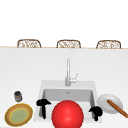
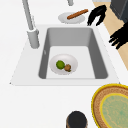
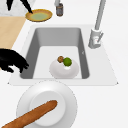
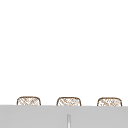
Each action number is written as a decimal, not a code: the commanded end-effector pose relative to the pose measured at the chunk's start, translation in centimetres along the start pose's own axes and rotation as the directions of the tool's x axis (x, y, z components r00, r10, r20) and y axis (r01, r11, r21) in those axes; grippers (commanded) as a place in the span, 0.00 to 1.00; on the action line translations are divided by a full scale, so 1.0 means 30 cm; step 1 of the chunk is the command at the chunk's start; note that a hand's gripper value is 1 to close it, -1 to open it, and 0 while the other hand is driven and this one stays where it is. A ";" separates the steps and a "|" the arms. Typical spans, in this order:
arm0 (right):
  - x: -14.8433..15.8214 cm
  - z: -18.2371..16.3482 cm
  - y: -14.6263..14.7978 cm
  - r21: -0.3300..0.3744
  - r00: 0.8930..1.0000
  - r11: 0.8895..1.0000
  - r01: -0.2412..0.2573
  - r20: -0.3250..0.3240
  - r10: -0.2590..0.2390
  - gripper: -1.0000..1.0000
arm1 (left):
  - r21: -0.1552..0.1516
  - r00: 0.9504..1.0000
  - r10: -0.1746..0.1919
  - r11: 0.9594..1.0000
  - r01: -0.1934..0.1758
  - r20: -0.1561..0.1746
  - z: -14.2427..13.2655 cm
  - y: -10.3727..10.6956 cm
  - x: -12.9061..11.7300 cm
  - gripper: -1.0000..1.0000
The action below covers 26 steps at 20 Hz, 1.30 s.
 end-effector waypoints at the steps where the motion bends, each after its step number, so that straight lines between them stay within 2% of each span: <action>1: 0.000 0.000 0.000 0.000 1.000 1.000 0.000 0.000 0.000 0.50 | -0.020 1.000 -0.001 1.000 0.001 -0.019 -0.047 0.044 -0.098 0.00; 9: 0.000 0.000 0.000 -0.002 1.000 1.000 0.002 -0.001 -0.002 0.50 | -0.020 1.000 -0.005 1.000 0.004 -0.027 -0.171 0.069 -0.290 0.00; 16: 0.000 0.000 0.000 -0.002 1.000 1.000 0.003 -0.001 -0.003 0.50 | -0.023 0.999 -0.002 1.000 0.001 -0.044 -0.272 0.036 -0.450 0.00; 20: 0.000 0.000 0.000 -0.003 1.000 1.000 0.003 -0.002 -0.003 0.50 | 0.006 0.999 -0.007 1.000 0.008 -0.046 -0.311 0.016 -0.543 0.00; 21: 0.000 0.000 0.001 -0.003 1.000 1.000 0.003 -0.002 -0.003 0.50 | 0.019 0.999 -0.011 1.000 0.012 -0.053 -0.312 -0.010 -0.583 0.00; 23: 0.000 0.000 0.001 -0.003 1.000 1.000 0.003 -0.002 -0.003 0.50 | 0.013 0.998 -0.044 0.999 0.045 -0.046 -0.335 -0.044 -0.639 0.00; 26: 0.000 0.000 0.001 -0.003 1.000 1.000 0.004 -0.002 -0.004 0.50 | 0.010 0.997 -0.063 0.998 0.064 -0.048 -0.360 -0.082 -0.718 0.00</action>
